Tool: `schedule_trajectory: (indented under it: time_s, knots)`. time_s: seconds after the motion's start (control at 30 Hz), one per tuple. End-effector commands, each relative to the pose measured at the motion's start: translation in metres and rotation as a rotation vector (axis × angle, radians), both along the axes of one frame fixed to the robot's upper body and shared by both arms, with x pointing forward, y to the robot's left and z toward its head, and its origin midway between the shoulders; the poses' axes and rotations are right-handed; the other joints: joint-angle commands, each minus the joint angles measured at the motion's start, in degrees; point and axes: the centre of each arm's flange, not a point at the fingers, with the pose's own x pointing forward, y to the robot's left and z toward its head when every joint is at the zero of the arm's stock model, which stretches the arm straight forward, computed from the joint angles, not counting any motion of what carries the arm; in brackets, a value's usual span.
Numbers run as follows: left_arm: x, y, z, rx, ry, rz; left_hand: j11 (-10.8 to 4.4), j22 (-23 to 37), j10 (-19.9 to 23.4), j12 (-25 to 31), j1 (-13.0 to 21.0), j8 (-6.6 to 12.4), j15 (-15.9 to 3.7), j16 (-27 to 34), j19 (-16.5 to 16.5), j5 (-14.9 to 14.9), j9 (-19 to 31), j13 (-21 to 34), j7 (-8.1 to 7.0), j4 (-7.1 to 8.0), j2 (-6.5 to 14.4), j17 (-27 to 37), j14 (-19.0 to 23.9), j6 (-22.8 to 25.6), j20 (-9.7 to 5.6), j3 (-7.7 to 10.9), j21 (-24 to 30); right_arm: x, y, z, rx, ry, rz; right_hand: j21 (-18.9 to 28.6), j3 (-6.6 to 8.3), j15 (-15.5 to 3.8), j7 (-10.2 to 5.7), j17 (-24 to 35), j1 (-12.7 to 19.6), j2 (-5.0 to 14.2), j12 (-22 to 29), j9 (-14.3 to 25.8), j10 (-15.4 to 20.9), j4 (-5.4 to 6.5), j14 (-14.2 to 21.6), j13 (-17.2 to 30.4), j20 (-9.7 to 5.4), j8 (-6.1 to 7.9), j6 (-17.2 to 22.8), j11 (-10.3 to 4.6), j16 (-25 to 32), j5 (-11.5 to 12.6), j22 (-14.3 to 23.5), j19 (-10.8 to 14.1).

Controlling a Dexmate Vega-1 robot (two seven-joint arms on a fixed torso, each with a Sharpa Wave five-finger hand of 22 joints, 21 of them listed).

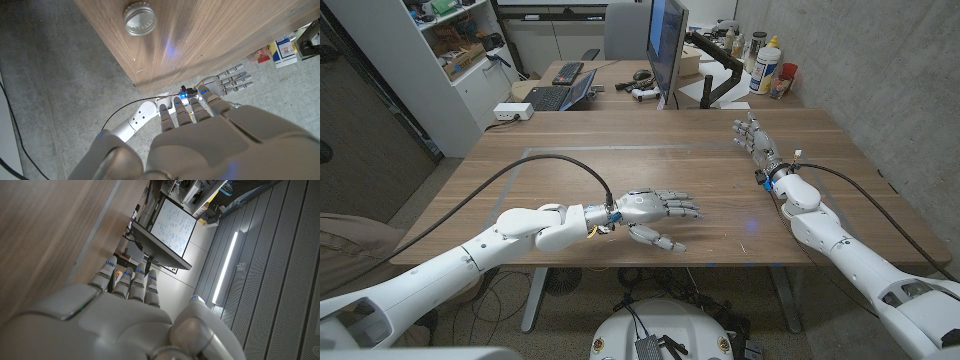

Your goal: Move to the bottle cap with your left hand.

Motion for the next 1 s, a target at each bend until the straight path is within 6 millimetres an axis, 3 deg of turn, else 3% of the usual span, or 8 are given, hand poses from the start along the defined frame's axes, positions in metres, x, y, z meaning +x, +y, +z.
schedule_trajectory:
  time_s: [0.03,0.53,0.8,0.87,1.0]
  knots:
    - [0.005,0.003,-0.011,0.034,-0.026,-0.024,-0.32,0.13,-1.35,-0.24,0.42,-0.48,-8.16,0.05,-0.93,0.61,0.13,0.13,-0.07,0.26,0.6,0.25,-1.14,-1.83,-4.72,-0.38,0.08,0.004,0.002,0.001,-0.018,0.007,-0.009,-0.18,-0.1,0.13,-0.02,0.01,0.11,0.79,-0.03,0.09,0.12,0.39,-0.08,0.21,0.12,0.15,-0.09,0.16,0.2,0.28,0.17,0.43]
    - [0.007,0.008,-0.027,0.031,-0.025,-0.025,-0.27,0.22,-4.62,-0.57,0.64,-0.6,-7.91,-0.22,-3.38,1.44,0.23,0.2,-0.02,0.66,1.02,0.34,-3.78,-4.26,-5.2,-0.99,-0.1,0.007,0.003,0.0,-0.04,0.021,-0.022,-0.37,-0.11,-0.01,0.04,0.01,0.09,0.81,-0.12,0.09,-0.09,0.44,-0.07,0.21,0.09,0.16,-0.1,0.36,0.2,0.29,0.18,0.52]
    - [0.006,0.012,-0.035,0.034,-0.005,-0.009,0.06,0.24,-5.62,-0.6,0.67,-0.57,-7.68,-0.18,-4.13,1.66,0.27,0.23,0.09,0.79,1.14,0.37,-4.47,-5.01,-4.71,-1.21,-0.11,0.01,0.003,-0.001,-0.042,0.028,-0.026,-0.47,-0.1,-0.04,0.03,0.01,0.09,0.84,-0.11,0.09,-0.08,0.46,-0.05,0.21,0.07,0.16,-0.12,0.38,0.21,0.3,0.19,0.57]
    - [0.006,0.013,-0.035,0.035,-0.006,-0.006,0.2,0.25,-6.08,-0.57,0.8,-0.44,-7.42,-0.1,-4.37,1.8,0.28,0.25,0.18,0.82,1.23,0.39,-4.71,-5.11,-3.76,-1.29,-0.05,0.01,0.003,-0.001,-0.043,0.029,-0.025,-0.5,-0.1,-0.03,0.03,0.01,0.09,0.85,-0.11,0.09,-0.08,0.46,-0.05,0.21,0.07,0.16,-0.13,0.27,0.21,0.3,0.19,0.57]
    - [0.005,0.015,-0.036,0.039,-0.013,-0.001,0.16,0.26,-6.2,-0.45,1.07,-0.34,-7.32,0.1,-4.28,1.94,0.3,0.27,0.35,0.74,1.27,0.4,-4.54,-5.22,-3.9,-1.31,0.11,0.012,0.003,-0.001,-0.044,0.031,-0.028,-0.54,-0.1,0.03,0.04,0.01,0.09,0.85,-0.13,0.1,-0.12,0.47,-0.05,0.21,0.09,0.16,-0.15,0.24,0.21,0.3,0.19,0.6]
